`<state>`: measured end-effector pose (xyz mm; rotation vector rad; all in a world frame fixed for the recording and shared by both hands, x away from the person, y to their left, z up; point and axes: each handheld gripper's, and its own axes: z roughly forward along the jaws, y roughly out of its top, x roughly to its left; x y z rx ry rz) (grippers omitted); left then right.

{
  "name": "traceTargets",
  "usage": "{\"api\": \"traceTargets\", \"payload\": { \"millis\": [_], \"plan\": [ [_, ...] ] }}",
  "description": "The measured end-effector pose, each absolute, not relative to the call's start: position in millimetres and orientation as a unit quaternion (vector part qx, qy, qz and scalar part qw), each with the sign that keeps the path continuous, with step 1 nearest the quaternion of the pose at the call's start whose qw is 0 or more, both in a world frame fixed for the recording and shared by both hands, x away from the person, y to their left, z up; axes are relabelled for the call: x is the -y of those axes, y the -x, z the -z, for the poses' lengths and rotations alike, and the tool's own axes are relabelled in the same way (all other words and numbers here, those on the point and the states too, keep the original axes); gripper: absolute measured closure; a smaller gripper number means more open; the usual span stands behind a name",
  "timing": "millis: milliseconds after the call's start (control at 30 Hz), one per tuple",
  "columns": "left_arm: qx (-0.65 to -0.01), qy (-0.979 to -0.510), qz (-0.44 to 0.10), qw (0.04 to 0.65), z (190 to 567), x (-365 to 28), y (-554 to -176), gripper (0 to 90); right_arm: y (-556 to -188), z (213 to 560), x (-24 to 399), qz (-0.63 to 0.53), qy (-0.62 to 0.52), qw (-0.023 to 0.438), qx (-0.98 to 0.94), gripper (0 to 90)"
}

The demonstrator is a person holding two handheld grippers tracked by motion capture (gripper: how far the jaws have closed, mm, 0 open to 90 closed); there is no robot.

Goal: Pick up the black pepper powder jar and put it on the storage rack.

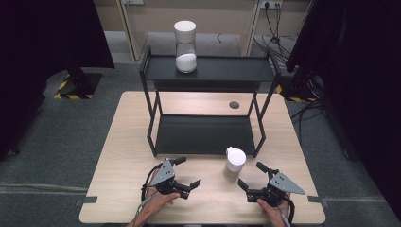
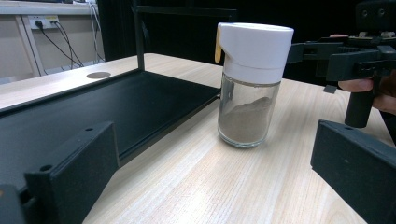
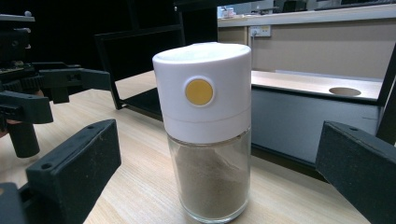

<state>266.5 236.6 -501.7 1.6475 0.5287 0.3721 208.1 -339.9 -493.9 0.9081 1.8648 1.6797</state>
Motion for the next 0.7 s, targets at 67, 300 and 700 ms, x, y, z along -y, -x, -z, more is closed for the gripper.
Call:
{"api": "traceTargets", "payload": {
  "millis": [67,300,700],
  "plan": [
    [-0.23,-0.721,-0.162,0.633,501.9,-236.4,-266.2,0.2,-207.9,493.9,339.9,-0.612,-0.331,0.235,-0.679,0.4],
    [-0.231,-0.721,-0.16,0.633,502.6,-236.7,-266.5,0.2,-210.4,493.8,336.2,-0.609,-0.33,0.235,-0.681,0.4],
    [-0.233,-0.722,-0.158,0.632,503.8,-236.6,-267.4,0.2,-220.2,493.6,328.5,-0.606,-0.328,0.233,-0.686,0.5]
  ]
}}
